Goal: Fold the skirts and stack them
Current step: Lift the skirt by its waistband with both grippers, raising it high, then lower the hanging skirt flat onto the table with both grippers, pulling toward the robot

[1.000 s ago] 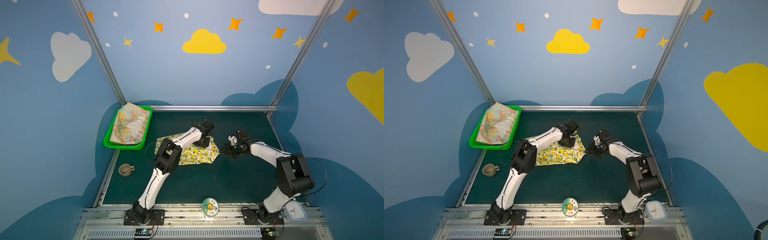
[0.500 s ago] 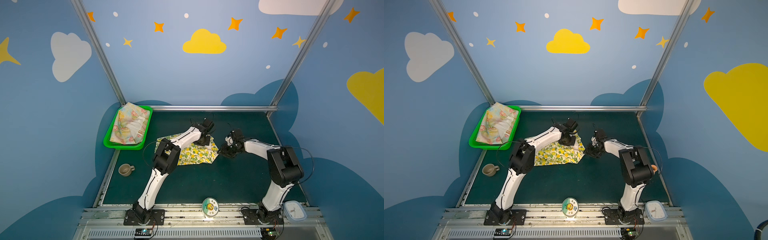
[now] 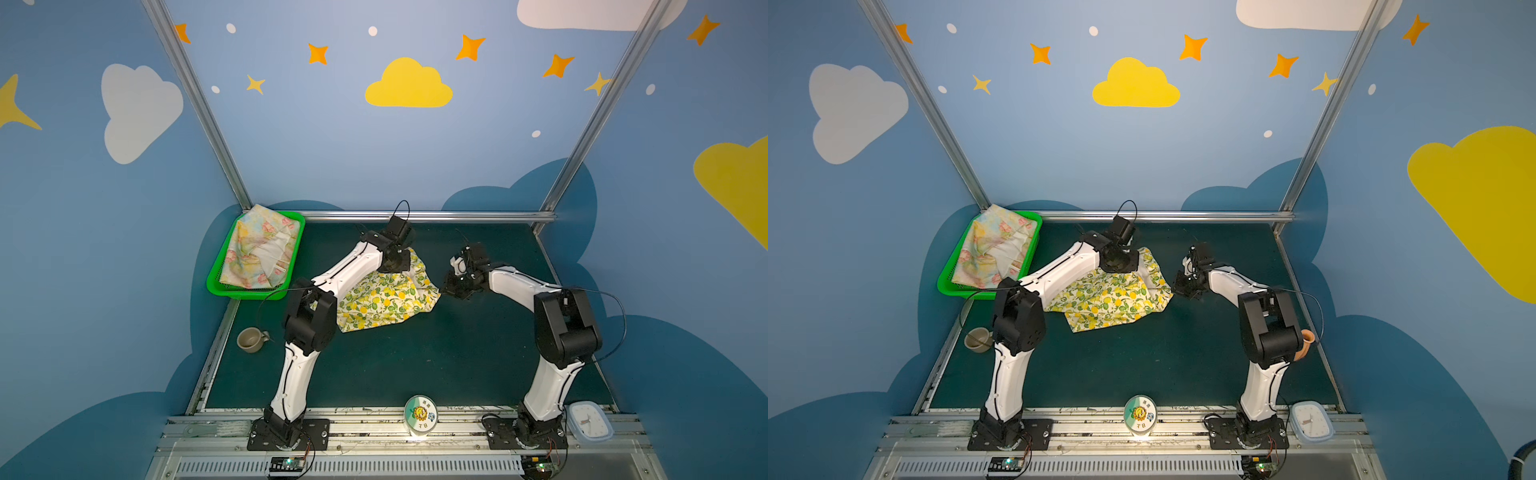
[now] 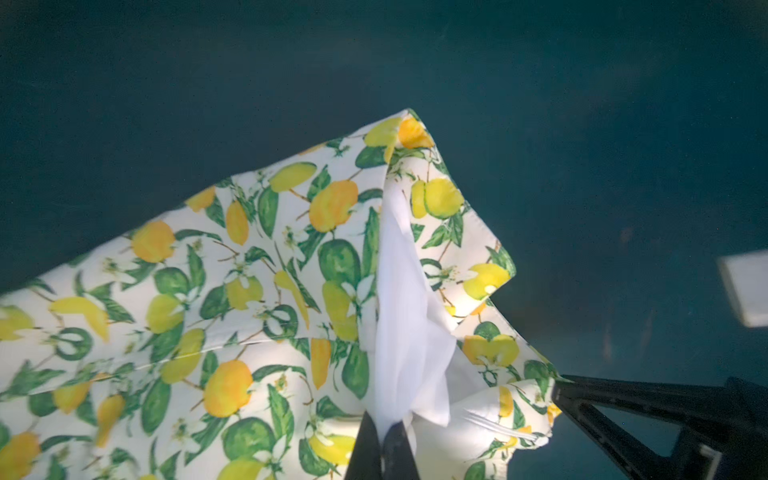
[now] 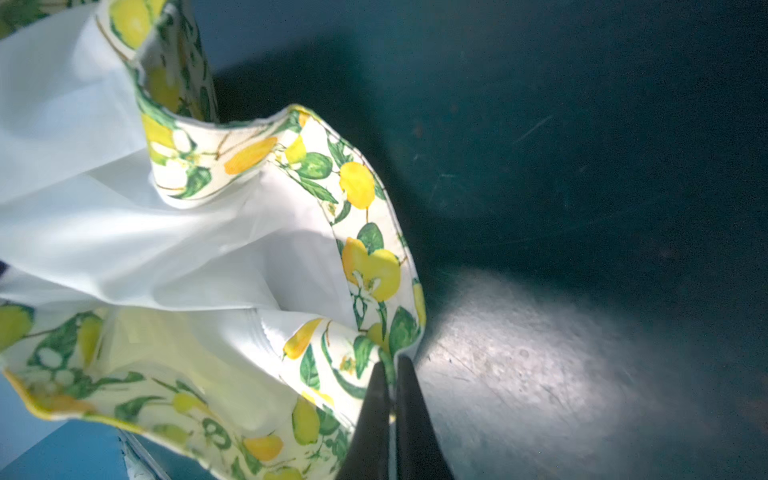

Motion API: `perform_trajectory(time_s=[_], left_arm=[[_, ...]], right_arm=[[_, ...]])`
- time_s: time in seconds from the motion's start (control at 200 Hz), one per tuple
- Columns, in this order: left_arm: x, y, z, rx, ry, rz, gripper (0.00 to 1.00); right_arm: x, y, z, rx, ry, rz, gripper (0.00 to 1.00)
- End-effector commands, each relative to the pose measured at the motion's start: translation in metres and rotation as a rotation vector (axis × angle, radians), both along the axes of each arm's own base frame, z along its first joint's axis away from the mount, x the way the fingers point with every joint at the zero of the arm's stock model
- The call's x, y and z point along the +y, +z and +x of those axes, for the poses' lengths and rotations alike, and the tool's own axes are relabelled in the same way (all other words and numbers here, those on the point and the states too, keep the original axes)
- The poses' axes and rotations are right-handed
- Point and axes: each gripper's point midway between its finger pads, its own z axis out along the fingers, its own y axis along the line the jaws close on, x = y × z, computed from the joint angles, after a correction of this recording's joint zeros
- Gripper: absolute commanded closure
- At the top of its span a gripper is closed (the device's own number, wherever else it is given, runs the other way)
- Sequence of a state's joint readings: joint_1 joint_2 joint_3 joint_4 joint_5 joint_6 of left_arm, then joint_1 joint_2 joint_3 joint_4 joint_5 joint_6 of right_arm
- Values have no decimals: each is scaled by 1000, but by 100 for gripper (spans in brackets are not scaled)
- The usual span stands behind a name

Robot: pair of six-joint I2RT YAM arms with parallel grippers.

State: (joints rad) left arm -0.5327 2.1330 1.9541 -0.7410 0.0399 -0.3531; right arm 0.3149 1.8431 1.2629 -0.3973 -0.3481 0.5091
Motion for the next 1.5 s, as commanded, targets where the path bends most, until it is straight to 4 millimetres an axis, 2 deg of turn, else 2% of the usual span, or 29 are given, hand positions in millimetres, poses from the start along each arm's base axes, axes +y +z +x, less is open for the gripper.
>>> perform_trajectory(time_s=[0.0,0.09,0.28,0.365,0.426,0.501,0.591,0.686,0.791,0.886,1.006,1.131,1.206,1.297,1.377,1.437,1.492], left_arm=[[20,53,10,-89,40,-39,96],[41,90,17,-159,72,-51,96],[82,180,23,-327,146,-105,96],[99,213,18,-400,181,-117,96],[108,227,11,-437,192,-108,96],[120,235,2,-460,213,-94,96],[133,233,-5,-483,240,-81,96],[144,230,-8,-508,260,-80,96],[150,229,-4,-497,270,-113,96],[142,226,7,-473,238,-122,96],[137,221,31,-454,231,-96,96],[133,230,55,-467,227,-76,96],[131,245,65,-504,224,-75,96],[130,261,70,-544,225,-85,96],[127,267,67,-550,212,-107,96],[123,262,63,-525,185,-115,96],[119,247,58,-471,181,-132,96]], right_arm=[[-17,68,11,-122,-11,-10,100],[-27,118,16,-225,-23,-12,100],[-33,228,13,-549,-2,25,100],[-36,262,7,-732,-6,47,100],[-45,281,-4,-810,-39,40,100],[-51,289,-15,-837,-41,27,100],[-49,280,-19,-806,-6,10,100],[-49,266,-16,-771,7,-11,100],[-51,260,-5,-752,7,-18,100],[-52,260,10,-752,8,-20,100],[-55,264,33,-764,3,-25,100],[-64,272,55,-785,-8,-36,100],[-72,282,63,-804,-26,-41,100],[-77,295,64,-834,-23,-54,100],[-79,303,59,-857,-9,-76,100],[-77,300,52,-858,4,-71,100],[-77,292,46,-853,2,-62,100]])
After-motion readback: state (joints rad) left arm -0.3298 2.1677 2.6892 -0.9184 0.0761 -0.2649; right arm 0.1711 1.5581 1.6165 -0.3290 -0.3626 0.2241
